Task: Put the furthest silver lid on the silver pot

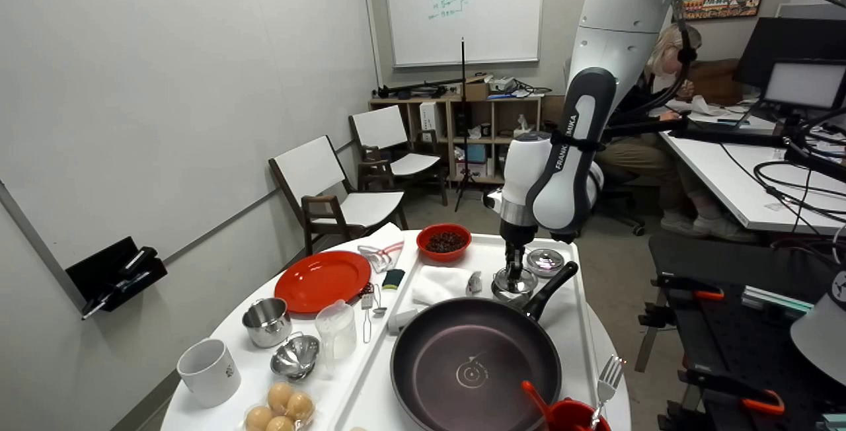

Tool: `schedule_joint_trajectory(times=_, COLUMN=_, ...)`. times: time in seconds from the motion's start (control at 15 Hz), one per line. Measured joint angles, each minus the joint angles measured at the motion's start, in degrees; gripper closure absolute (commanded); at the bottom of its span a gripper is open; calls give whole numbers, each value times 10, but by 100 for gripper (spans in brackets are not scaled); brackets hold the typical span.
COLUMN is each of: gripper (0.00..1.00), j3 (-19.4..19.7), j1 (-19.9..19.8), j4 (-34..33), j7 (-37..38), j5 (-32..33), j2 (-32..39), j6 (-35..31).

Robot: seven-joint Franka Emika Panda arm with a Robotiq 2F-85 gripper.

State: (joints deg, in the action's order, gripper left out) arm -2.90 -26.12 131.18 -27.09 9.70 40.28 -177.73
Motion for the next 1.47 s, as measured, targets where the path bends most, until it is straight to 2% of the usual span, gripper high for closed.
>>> schedule_joint_trajectory(times=1.47, gripper=97, j3=17, j1=18, j4=1, j7=0, j5=13, j2=14, j6=0)
